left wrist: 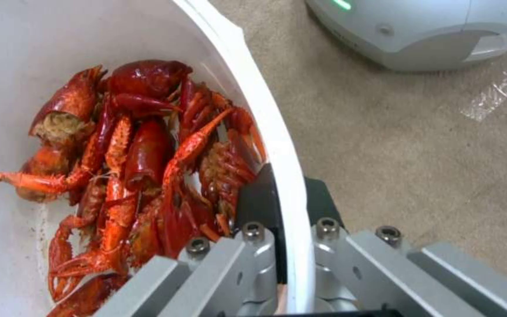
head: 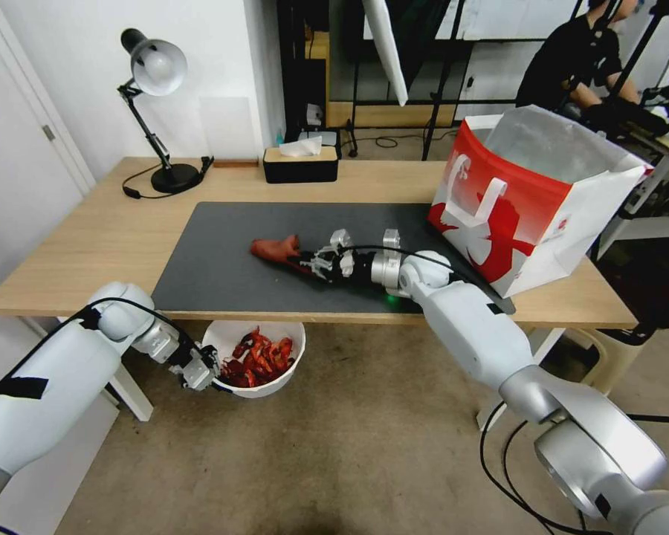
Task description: Sweep shrimp from table into container with towel, then put container into takeout bag.
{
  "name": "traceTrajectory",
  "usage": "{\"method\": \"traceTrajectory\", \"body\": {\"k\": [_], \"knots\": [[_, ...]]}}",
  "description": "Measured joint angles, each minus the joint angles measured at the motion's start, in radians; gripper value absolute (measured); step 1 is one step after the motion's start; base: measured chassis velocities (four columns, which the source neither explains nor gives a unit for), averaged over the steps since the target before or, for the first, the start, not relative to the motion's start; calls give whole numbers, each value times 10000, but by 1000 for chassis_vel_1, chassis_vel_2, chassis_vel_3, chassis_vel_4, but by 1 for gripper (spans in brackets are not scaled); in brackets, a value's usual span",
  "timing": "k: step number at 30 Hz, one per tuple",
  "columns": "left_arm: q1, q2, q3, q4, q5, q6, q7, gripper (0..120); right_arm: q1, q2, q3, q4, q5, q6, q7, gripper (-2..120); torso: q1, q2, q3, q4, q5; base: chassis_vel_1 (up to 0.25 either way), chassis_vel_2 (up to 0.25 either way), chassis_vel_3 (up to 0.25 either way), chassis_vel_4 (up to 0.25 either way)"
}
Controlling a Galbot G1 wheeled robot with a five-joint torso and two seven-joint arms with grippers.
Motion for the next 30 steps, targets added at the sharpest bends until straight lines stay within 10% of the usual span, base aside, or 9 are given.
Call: {"method": "traceTrajectory", "body": {"k": [30], "knots": [[151, 182, -206, -161, -41, 31, -45, 0, -1174, -961, -1107, 2815, 944, -578, -104, 2, 0, 0, -1, 4, 0, 0, 0, 0, 0]]}}
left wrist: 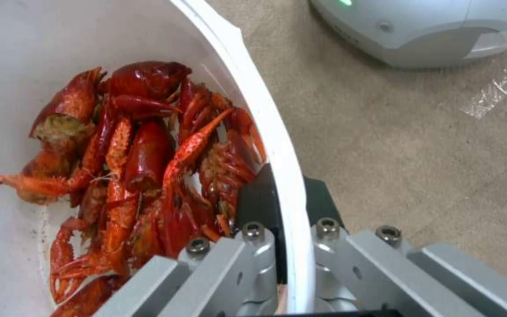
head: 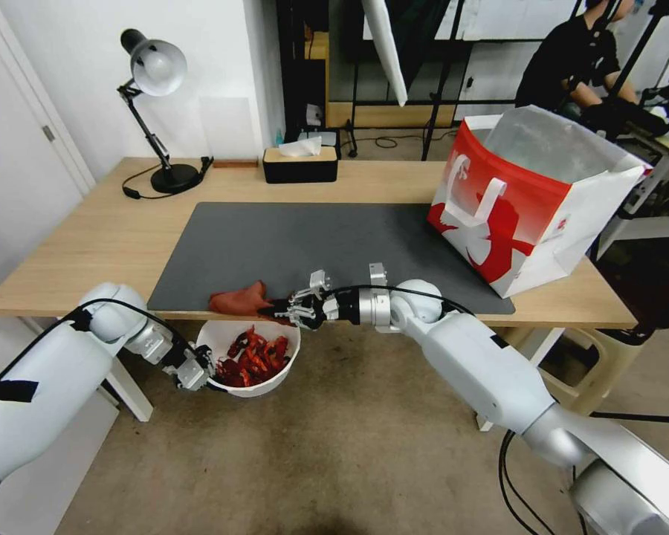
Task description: Sweep shrimp from table into container with towel, then put container into takeout bag.
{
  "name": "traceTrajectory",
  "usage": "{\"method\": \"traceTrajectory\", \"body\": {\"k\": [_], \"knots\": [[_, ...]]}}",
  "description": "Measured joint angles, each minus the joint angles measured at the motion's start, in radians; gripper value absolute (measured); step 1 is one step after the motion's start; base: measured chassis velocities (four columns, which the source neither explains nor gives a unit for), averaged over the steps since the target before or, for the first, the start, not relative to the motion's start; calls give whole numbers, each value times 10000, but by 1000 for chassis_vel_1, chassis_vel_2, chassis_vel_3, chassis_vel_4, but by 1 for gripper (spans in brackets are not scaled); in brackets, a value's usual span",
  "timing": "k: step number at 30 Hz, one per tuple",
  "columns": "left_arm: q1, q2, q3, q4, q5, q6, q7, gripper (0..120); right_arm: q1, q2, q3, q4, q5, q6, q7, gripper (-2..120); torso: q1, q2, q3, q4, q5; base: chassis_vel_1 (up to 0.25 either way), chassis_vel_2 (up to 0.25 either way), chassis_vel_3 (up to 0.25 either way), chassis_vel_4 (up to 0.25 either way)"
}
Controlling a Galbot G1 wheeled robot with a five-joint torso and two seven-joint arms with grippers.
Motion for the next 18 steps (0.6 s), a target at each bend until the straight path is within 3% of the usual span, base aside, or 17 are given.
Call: {"method": "traceTrajectory", "body": {"k": [18], "knots": [[33, 43, -10, -64, 1, 23, 0, 0, -289, -428, -83, 974, 489, -136, 255, 2, 1, 0, 0, 0, 0, 0, 0, 0, 0]]}}
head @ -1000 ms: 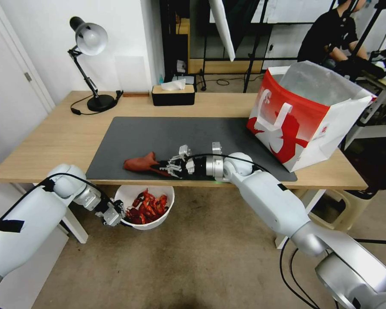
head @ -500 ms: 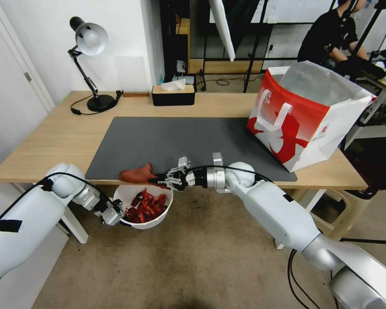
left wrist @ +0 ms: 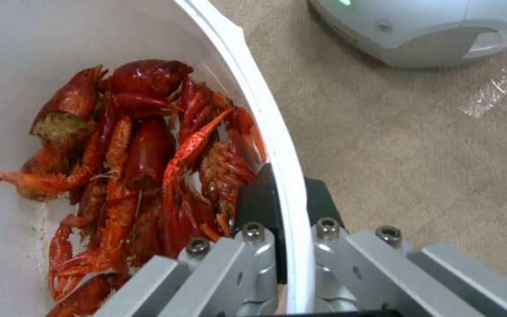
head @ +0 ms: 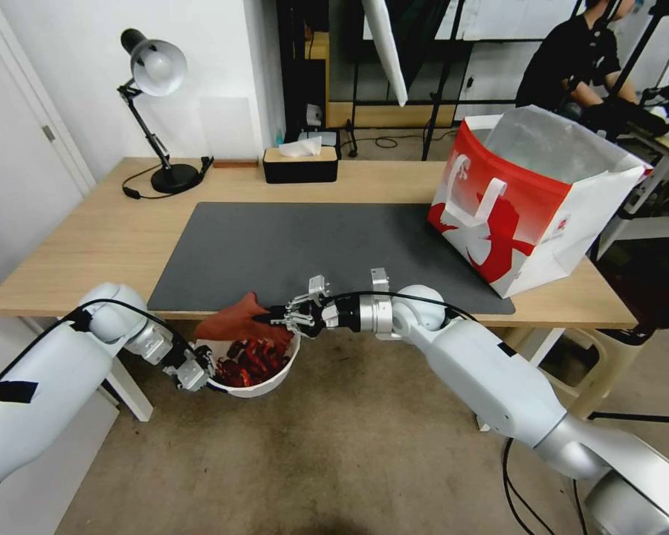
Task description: Sweep shrimp from table into container with towel, then put container into takeout bag.
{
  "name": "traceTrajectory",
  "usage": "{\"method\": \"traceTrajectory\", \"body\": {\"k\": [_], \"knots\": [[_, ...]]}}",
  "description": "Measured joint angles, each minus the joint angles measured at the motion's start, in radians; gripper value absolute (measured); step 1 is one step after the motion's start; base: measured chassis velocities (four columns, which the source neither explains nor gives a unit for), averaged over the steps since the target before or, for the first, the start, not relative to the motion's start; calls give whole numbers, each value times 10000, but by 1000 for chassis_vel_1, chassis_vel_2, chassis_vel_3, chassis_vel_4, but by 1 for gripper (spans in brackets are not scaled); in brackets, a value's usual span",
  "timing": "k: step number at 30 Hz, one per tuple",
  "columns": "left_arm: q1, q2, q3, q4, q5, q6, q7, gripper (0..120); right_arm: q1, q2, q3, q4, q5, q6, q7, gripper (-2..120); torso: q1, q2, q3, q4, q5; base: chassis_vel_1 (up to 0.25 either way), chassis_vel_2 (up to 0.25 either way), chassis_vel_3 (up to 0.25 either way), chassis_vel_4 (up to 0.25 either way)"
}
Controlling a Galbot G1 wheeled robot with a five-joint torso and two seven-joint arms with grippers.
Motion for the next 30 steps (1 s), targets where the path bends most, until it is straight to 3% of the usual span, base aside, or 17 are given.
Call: {"method": "traceTrajectory", "body": {"k": [7, 9, 11, 12, 15, 16, 17, 19, 23, 24, 26, 30], "knots": [[58, 32, -22, -101, 5, 37, -1, 0, -209, -277, 479, 720, 696, -10, 942, 2, 0, 0, 0, 0, 1, 0, 0, 0, 0], [85, 40, -41, -131, 6, 49, -3, 0, -293, -360, 765, 1060, 1013, 70, 1747, 2, 0, 0, 0, -1, 0, 0, 0, 0, 0], [138, 51, -70, -181, 6, 63, -5, 0, -490, -544, 1161, 1923, 1379, 150, 3779, 2, 0, 0, 0, 1, 0, 0, 0, 0, 0], [138, 51, -70, -181, 6, 63, -5, 0, -490, -544, 1161, 1923, 1379, 150, 3779, 2, 0, 0, 0, 1, 0, 0, 0, 0, 0], [229, 62, -114, -232, 12, 71, -12, 0, -769, -780, 1651, 3514, 1407, -643, 7665, 2, -1, 0, 0, -1, 1, 0, 0, 0, 0], [229, 62, -114, -232, 12, 71, -12, 0, -769, -780, 1651, 3514, 1407, -643, 7665, 2, -1, 0, 0, -1, 1, 0, 0, 0, 0], [258, 65, -125, -235, 21, 71, -20, 0, -867, -850, 1850, 3951, 1433, -932, 8755, 2, 0, 0, 0, 2, 1, 0, 0, 0, 0], [267, 62, -127, -251, 39, 71, -27, 0, -1094, -997, 2170, 4329, 1018, -1172, 9800, 2, -1, 0, -1, 1, 0, 0, 0, 0, 0], [261, 48, -120, -265, 40, 71, -27, 0, -1226, -1037, 2252, 4444, 708, -1235, 10461, 2, -1, 0, 0, -1, 1, 0, 0, 0, 0], [226, 18, -96, -272, 40, 71, -28, 0, -1520, -1045, 2396, 4661, 323, -1486, 11718, 2, 0, 0, 1, -3, 2, 0, 0, 0, 0], [226, 10, -88, -277, 40, 72, -27, 0, -1894, -1042, 2623, 4805, -46, -1621, 12618, 2, 0, 0, 1, -1, 2, 0, 0, 0, 0], [292, 25, -102, -284, 40, 73, -27, 0, -2330, -1074, 2955, 4920, -375, -1680, 13145, 2, -1, 1, 1, -1, 2, 0, 0, 0, 0]]}}
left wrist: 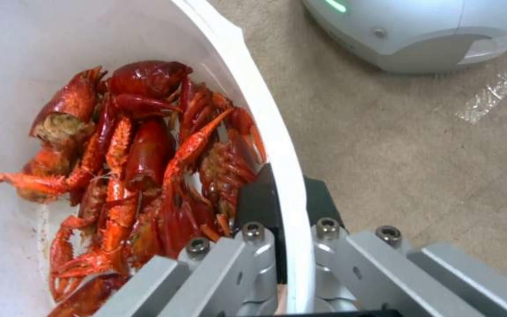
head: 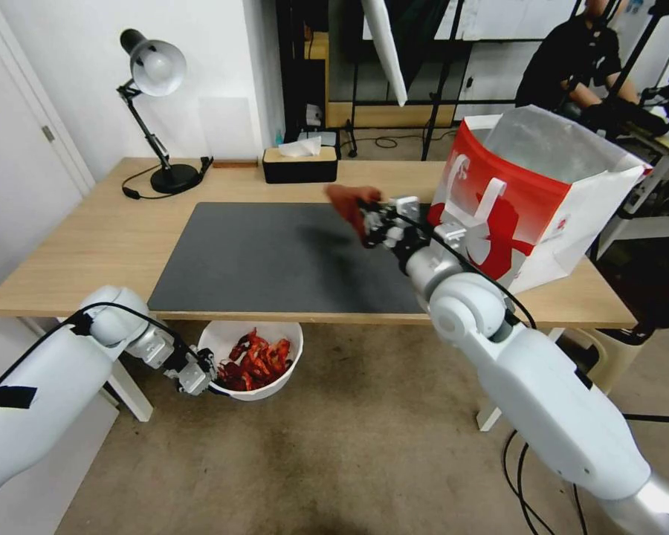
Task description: Sweep shrimp from table into container with towel, then put container into takeout bag.
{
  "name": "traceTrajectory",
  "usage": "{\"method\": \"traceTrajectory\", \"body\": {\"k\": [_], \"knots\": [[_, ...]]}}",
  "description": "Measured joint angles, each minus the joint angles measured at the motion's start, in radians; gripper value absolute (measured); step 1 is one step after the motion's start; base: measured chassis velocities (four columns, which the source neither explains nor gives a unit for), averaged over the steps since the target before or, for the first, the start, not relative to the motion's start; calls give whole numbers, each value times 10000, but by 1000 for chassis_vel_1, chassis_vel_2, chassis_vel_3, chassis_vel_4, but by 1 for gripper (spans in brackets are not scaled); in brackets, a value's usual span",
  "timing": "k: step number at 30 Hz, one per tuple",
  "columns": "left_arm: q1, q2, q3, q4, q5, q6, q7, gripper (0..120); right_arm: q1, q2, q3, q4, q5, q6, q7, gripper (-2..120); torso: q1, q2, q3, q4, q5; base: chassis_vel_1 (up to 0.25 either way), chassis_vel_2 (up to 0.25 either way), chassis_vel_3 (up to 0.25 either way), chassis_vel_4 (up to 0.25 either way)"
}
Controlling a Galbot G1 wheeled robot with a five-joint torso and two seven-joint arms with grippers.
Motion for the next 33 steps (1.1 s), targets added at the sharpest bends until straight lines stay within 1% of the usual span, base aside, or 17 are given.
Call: {"method": "traceTrajectory", "body": {"k": [11, 12, 13, 14, 17, 18, 21, 22, 24, 25, 27, 28, 30, 31, 33], "knots": [[93, 31, -51, 0, 1, -20, -1, 0, -448, -57, 300, 51, -215, -16, 399, 2, 0, -1, 0, 1, 1, 0, 0, 0, 0], [117, 35, -62, 0, 3, -26, -3, 0, -620, -82, 393, 56, -281, -36, 510, 16, 0, -1, 0, 1, -1, 0, 0, 0, 0], [123, 32, -63, 0, 13, -29, -4, 0, -792, -92, 475, 70, -357, -113, 605, 20, 1, 0, 0, 3, -1, 0, 0, 0, 0], [123, 32, -63, 0, 13, -29, -4, 0, -792, -92, 475, 70, -357, -113, 605, 20, 1, 0, 0, 3, -1, 0, 0, 0, 0], [73, 1, -64, 0, 25, -28, -3, 0, -1371, -35, 536, 221, -514, -634, 1160, 35, 0, 0, 0, -2, 0, 0, 0, 0, 0], [73, 1, -64, 0, 25, -28, -3, 0, -1371, -35, 536, 221, -514, -634, 1160, 35, 0, 0, 0, -2, 0, 0, 0, 0, 0], [73, -51, -53, 2, 33, -22, 11, 0, -1540, 78, 520, 338, -545, -948, 1543, 50, 0, 0, 0, 1, -3, 0, 0, 0, 0], [73, -51, -53, 2, 33, -22, 11, 0, -1540, 78, 520, 338, -545, -948, 1543, 50, 0, 0, 0, 1, -3, 0, 0, 0, 0], [72, -70, -45, 6, 34, -13, 17, 0, -1561, 90, 551, 346, -600, -1197, 1728, 60, 1, 0, 0, 1, -2, 0, 0, 0, 0], [72, -70, -45, 6, 34, -13, 17, 0, -1561, 90, 551, 346, -600, -1197, 1728, 60, 1, 0, 0, 1, -2, 0, 0, 0, 0], [82, -66, -44, 6, 35, -15, 17, 0, -1683, 35, 635, 412, -666, -1397, 1864, 72, 1, 0, 0, 1, -2, 0, 0, 0, 0], [82, -66, -44, 6, 35, -15, 17, 0, -1683, 35, 635, 412, -666, -1397, 1864, 72, 1, 0, 0, 1, -2, 0, 0, 0, 0], [119, -64, -47, 1, 34, -20, 17, 0, -1821, -43, 709, 550, -694, -1440, 1882, 83, 1, 0, 0, 0, -2, 0, 0, 0, 0], [119, -64, -47, 1, 34, -20, 17, 0, -1821, -43, 709, 550, -694, -1440, 1882, 83, 1, 0, 0, 0, -2, 0, 0, 0, 0], [167, -67, -64, -19, 35, -29, 16, 0, -1971, -81, 761, 657, -810, -1329, 1839, 92, 0, 0, 0, 0, -2, 0, 0, 0, 0]]}}
